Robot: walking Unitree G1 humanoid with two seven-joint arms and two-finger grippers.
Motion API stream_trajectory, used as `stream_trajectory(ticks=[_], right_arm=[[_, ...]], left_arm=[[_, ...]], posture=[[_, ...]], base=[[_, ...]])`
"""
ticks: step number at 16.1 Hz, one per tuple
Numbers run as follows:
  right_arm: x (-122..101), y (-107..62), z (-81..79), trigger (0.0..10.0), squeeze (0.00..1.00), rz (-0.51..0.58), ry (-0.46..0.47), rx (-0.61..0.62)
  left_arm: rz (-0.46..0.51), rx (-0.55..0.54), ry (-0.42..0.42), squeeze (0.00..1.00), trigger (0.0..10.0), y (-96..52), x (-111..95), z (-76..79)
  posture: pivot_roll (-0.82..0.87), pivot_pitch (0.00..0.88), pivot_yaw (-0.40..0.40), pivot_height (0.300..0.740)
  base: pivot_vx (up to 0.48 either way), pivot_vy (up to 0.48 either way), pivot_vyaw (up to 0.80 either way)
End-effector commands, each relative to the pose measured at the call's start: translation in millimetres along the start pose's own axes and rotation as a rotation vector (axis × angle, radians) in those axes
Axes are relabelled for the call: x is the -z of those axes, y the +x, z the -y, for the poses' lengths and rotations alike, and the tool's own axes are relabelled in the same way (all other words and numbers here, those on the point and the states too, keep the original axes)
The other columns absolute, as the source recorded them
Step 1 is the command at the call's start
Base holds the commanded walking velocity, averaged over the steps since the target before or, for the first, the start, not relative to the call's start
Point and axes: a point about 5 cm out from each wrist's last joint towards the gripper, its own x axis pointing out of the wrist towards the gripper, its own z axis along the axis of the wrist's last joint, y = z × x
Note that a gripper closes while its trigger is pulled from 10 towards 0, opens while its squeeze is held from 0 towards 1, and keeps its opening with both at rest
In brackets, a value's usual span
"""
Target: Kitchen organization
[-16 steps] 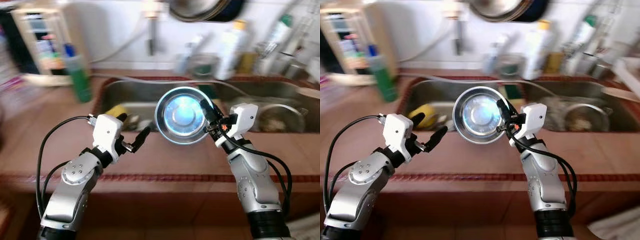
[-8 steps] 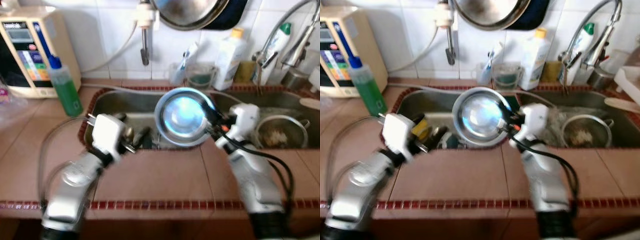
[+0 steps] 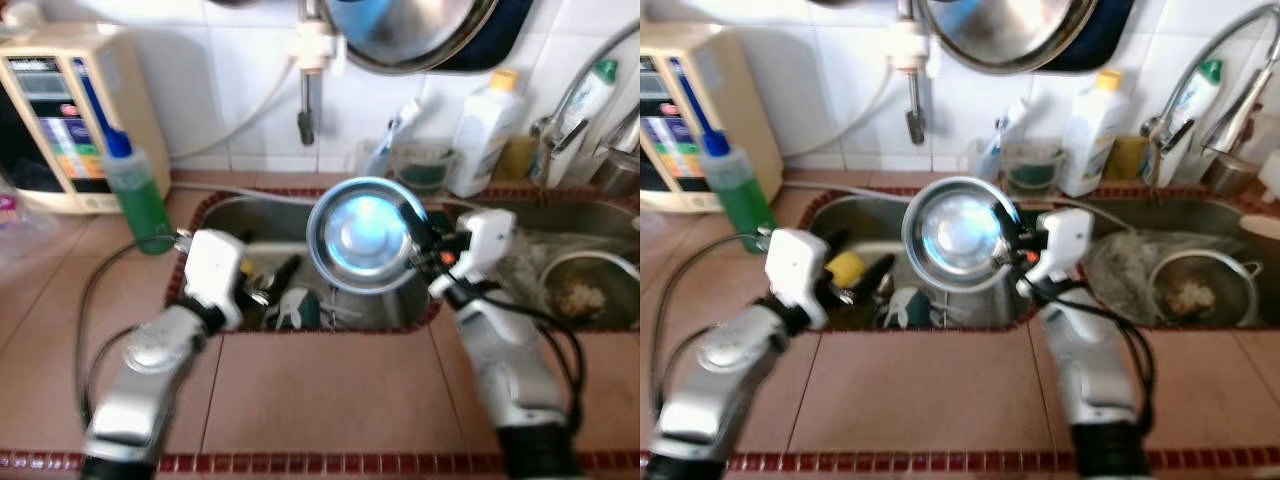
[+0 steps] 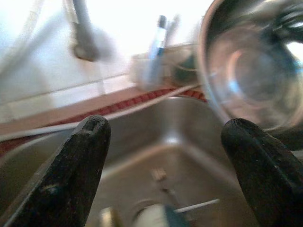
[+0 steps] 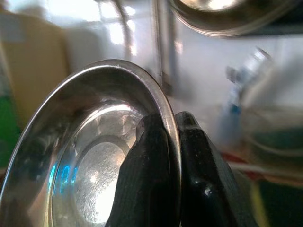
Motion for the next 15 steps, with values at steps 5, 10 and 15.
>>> stream_trajectory(ticks=[5,10,15], right_arm=[[12,4.1,13.5,10.0,0.0,-0.124,-0.017,0.059],[15,12.4,27.4,10.0,0.0,-0.182,-0.012,0.083],[16,28.1,34.5,10.0,0.0,-0.202,0.024,0.124]], left_arm=[[-0.009,0.097,0.051,0.0,10.0,-3.4,-9,11.3],[-0.047,0.208,0.103,0.0,10.0,-8.2,-14,31.2],[-0.11,0.242,0.112,0.0,10.0,-9.0,-14,43.1]], posture=[[-0.09,0.013,-0.011,0.74],[-0.08,0.041,-0.005,0.74],[-0.07,0.097,0.012,0.74]], base=[[0.0,0.0,0.0],[0.0,0.0,0.0],[0.0,0.0,0.0]])
